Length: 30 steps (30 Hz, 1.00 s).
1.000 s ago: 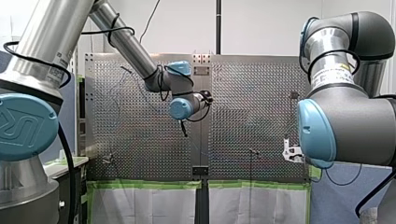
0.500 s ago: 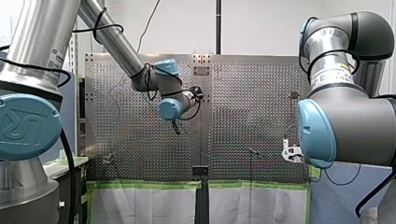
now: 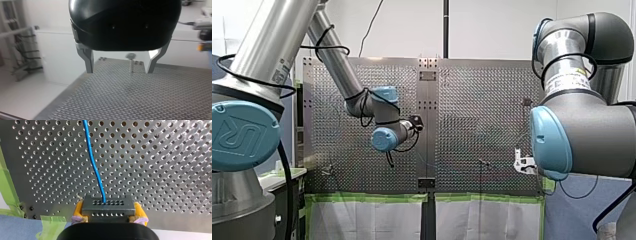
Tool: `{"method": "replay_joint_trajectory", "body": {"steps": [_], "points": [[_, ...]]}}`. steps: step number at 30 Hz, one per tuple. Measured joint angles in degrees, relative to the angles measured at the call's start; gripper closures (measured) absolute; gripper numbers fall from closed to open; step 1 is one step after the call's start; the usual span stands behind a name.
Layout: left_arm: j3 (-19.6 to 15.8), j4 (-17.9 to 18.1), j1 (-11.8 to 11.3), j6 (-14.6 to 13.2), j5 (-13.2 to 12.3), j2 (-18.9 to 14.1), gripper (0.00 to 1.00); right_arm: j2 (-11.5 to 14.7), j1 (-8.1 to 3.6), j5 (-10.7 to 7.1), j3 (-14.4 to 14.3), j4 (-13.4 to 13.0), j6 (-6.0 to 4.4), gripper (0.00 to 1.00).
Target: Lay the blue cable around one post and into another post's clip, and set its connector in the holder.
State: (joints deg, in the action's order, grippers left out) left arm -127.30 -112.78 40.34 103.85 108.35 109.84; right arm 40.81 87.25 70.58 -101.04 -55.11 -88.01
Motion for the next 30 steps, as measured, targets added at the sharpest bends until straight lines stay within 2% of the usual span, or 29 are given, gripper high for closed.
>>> {"method": "replay_joint_trajectory", "body": {"steps": [5,15,30], "points": [[-2.2,0.5,-0.1,0.0,-0.1,2.2,0.00,0.0,0.07,0.00,0.0,-0.1,-0.05,1.00],[-6.8,-0.9,0.0,1.6,-3.0,6.0,0.00,0.0,0.29,0.00,0.0,0.0,0.02,1.00],[-4.9,-1.0,-0.1,0.5,-2.4,5.6,0.00,0.0,0.54,0.01,0.0,-0.2,-0.04,1.00]]}}
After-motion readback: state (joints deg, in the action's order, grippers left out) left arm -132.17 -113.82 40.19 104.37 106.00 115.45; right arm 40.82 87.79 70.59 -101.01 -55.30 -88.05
